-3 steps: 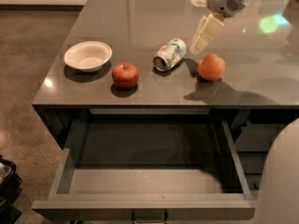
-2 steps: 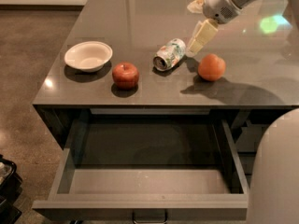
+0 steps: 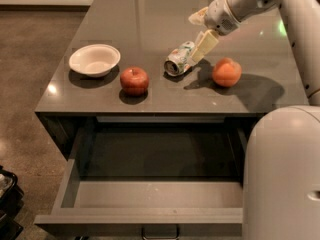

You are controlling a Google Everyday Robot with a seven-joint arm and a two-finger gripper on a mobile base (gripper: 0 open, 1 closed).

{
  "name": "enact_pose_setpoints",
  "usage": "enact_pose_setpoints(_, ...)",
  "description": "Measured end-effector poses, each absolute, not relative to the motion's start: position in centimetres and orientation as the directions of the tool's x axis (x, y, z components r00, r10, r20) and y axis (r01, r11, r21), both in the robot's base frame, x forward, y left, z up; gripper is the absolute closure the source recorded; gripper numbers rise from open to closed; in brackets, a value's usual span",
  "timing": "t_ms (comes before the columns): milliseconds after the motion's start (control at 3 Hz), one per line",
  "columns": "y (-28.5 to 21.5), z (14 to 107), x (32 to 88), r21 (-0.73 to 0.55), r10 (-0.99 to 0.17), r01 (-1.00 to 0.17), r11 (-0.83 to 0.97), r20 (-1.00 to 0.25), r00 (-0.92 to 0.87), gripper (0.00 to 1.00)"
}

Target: Place 7up can into top drawer

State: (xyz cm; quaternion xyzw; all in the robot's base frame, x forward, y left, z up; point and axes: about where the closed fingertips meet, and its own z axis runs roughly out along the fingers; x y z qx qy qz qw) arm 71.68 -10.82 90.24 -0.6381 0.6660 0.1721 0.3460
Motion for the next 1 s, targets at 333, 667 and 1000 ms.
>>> enact_pose_setpoints(333,-10.1,87.9,72.1,-0.155,-0.717,-0.981,0.113,-0.696,0.027,0.0)
enact_pose_setpoints(667,-9.9,85.9,71.9,-0.097,-0.705,-0.989,0.108,-0.709,-0.008,0.0)
enact_pose_setpoints(1000,-9.8,85.4,71.8,-0.082,-0.702,-0.991,0.106,-0.712,-0.016,0.1)
